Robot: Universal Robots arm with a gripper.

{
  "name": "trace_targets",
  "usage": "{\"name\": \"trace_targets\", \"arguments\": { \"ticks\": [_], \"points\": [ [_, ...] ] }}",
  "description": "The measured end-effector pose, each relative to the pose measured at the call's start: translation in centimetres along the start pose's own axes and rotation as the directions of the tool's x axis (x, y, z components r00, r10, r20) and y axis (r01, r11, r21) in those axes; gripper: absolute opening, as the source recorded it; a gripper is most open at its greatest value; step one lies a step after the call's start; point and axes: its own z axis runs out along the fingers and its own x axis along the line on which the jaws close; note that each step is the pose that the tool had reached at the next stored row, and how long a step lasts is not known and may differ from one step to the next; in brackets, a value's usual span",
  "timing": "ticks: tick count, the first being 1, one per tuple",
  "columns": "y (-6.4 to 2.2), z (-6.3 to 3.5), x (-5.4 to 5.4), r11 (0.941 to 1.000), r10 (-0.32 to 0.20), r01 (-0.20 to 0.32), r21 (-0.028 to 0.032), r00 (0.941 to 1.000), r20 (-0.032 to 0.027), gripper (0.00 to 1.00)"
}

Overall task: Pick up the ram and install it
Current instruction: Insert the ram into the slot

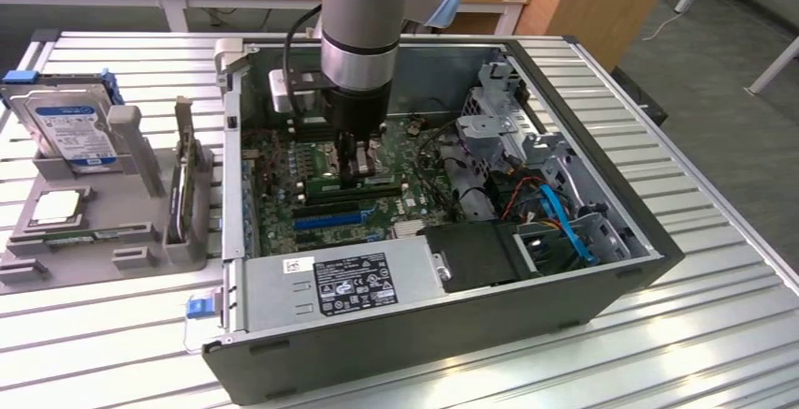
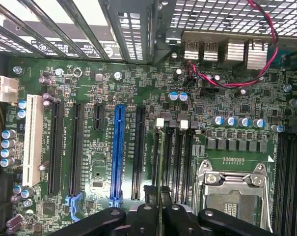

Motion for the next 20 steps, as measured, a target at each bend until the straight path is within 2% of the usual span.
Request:
{"name": "trace_targets", "arguments": {
  "ticks": [20],
  "points": [
    [-0.09, 0.17, -0.03, 1.0000, -0.003, 0.003, 0.0001, 1.0000, -0.0001, 0.13]
  ]
}}
